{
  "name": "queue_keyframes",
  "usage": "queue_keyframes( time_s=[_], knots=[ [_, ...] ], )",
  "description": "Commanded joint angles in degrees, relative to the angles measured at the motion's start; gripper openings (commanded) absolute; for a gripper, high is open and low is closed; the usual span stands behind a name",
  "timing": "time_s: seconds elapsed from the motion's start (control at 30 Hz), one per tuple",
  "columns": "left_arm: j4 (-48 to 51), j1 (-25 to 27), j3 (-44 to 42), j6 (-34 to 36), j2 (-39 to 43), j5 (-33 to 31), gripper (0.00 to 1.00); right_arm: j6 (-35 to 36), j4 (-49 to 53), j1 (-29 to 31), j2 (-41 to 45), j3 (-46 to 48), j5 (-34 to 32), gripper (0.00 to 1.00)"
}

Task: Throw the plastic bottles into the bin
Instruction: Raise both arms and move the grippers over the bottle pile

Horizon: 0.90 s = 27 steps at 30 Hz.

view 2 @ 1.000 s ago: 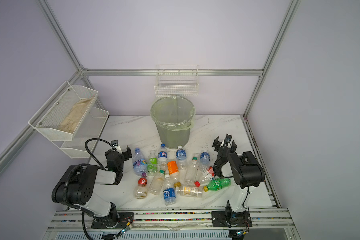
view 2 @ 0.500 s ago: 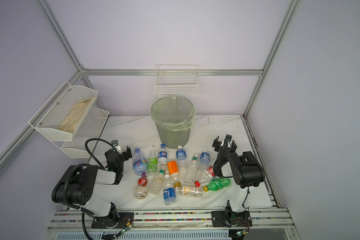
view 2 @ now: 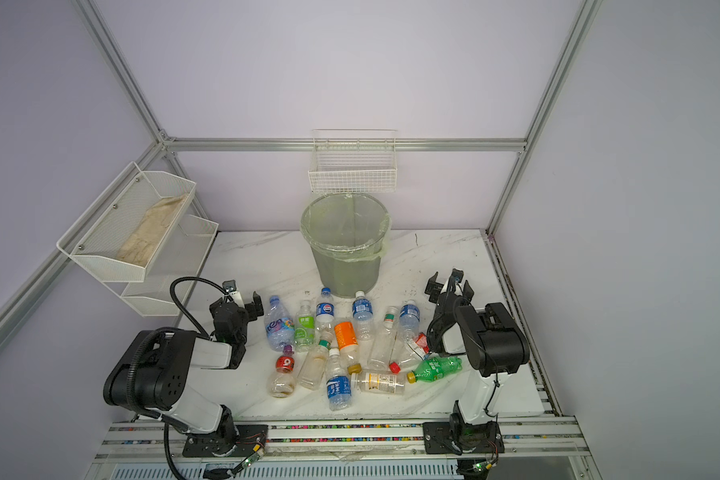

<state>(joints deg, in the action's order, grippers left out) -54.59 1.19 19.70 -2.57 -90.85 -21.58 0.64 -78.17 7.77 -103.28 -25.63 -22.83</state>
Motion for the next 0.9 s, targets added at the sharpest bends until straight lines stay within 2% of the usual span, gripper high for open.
queue_keyframes(
  time_s=[0.0, 0.07, 0.1, 0.13, 0.2, 0.3, 0.33, 0.4, 0.43, 0.47, 0.5, 0.53, 0.63, 0.73, 0.87],
  knots=[
    [-1.77, 1.02, 0.88, -1.02, 1.53, -3.83, 1.0, 0.67, -2.04, 0.14, 1.25, 0.21, 0.61, 0.97],
    [-2.38, 2.37, 0.3, 0.64, 2.69, -3.88, 1.0, 0.85, 5.38, 0.13, 7.28, -0.76, 0.69, 0.97],
    [-3.24, 3.59, 0.45, 2.54, 3.17, -5.97, 1.0, 0.57, 9.69, 0.14, 10.81, -1.42, 0.57, 0.97],
    [2.73, 4.87, 2.89, 2.76, 5.3, -11.05, 1.0, 0.25, 12.29, 0.1, 14.19, -1.81, 0.43, 0.97],
    [18.62, 5.07, 9.42, -0.22, 11.18, -15.46, 1.0, 1.93, 14.42, 0.14, 20.38, -2.18, 2.98, 0.97],
    [32.25, 5.05, 16.55, 2.37, 16.68, -13.62, 1.0, 4.09, 29.13, 0.13, 29.69, -8.39, 8.32, 0.97],
    [36.49, 5.21, 18.5, 2.41, 18.42, -13.63, 1.0, 2.24, 34.32, 0.13, 32.31, -11.07, 9.03, 0.97],
    [44.74, 5.52, 21.79, 0.9, 22.19, -15.18, 1.0, -13.02, 47.91, 0.14, 36.17, -17.05, 4.6, 0.97],
    [48.65, 5.62, 23.12, -0.63, 24.49, -15.91, 1.0, -27.31, 58.37, 0.13, 37.5, -20.28, 1.76, 0.97],
    [52.93, 5.66, 24.52, -2.51, 26.8, -15.72, 1.0, -37.78, 69.43, 0.08, 38.45, -23.03, 1.39, 0.97],
    [56.63, 5.68, 25.79, -3.97, 29.07, -14.41, 1.0, -38.66, 71.38, 0.14, 39.37, -23.3, 4.16, 0.97],
    [62.16, 5.72, 27.61, -5.58, 31.29, -11.53, 1.0, -36.33, 69.45, 0.14, 40.38, -22.8, 12.24, 0.97],
    [73.63, 5.99, 31.72, -7.84, 36.57, 0.9, 1.0, -37.32, 70.21, 0.14, 41.68, -23.0, 24.61, 0.97],
    [81.52, 7.75, 33.11, -14.6, 41.55, 7.32, 1.0, -37.47, 74.58, 0.14, 41.9, -25.07, 30.85, 0.97],
    [86.67, 12.98, 30.54, -22.6, 47.43, 9.17, 1.0, -36.23, 82.16, 0.15, 42.74, -27.83, 34.14, 0.97]
  ],
)
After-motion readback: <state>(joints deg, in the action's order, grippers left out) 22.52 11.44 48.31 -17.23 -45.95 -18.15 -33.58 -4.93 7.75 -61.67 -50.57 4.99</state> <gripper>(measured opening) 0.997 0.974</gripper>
